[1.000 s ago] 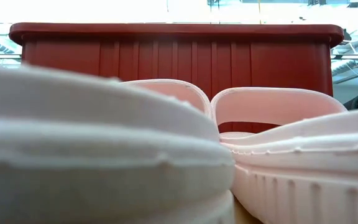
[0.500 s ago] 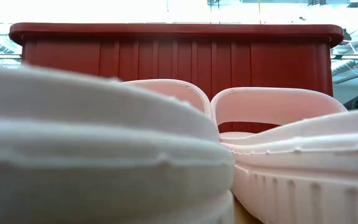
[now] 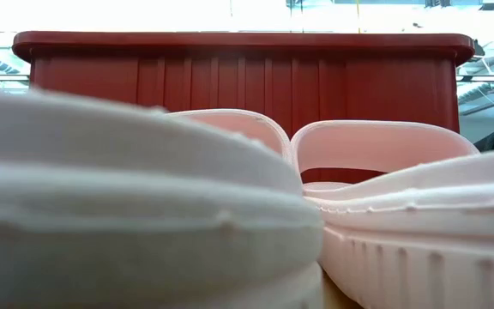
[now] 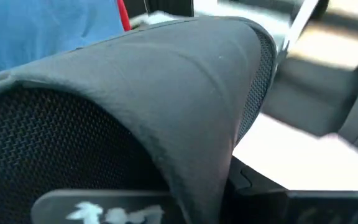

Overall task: Pick and place slides into bin
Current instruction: Put the black slide into the red organizer bin

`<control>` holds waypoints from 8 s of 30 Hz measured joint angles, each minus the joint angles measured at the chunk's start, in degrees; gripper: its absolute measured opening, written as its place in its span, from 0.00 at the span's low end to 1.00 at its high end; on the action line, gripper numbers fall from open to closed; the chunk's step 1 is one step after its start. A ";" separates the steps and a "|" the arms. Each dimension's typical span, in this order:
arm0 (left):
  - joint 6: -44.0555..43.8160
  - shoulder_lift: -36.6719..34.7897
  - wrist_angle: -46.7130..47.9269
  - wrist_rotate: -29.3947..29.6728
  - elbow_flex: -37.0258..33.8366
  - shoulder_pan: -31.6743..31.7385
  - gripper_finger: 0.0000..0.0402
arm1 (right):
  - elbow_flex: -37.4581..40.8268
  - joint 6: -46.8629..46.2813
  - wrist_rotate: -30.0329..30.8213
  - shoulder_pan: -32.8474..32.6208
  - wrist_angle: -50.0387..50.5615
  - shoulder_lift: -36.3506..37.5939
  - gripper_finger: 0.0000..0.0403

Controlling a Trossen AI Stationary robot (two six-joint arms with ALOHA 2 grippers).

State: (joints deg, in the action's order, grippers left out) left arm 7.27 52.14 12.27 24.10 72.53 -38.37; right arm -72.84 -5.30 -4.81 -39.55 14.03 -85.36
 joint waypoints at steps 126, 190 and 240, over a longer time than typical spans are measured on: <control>3.05 2.34 3.01 12.55 -0.07 0.27 0.62 | 3.29 23.63 37.29 65.84 30.34 4.85 0.02; 5.76 2.23 3.74 17.03 -0.04 0.26 0.62 | 6.60 29.40 36.12 73.41 16.87 -20.50 0.26; 5.76 2.23 2.72 16.33 -0.02 0.25 0.62 | 6.60 8.38 39.18 70.28 33.17 -14.49 0.42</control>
State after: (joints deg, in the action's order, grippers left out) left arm 13.03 54.37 14.99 40.42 72.51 -38.12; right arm -66.24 3.08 34.37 30.73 47.20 -99.85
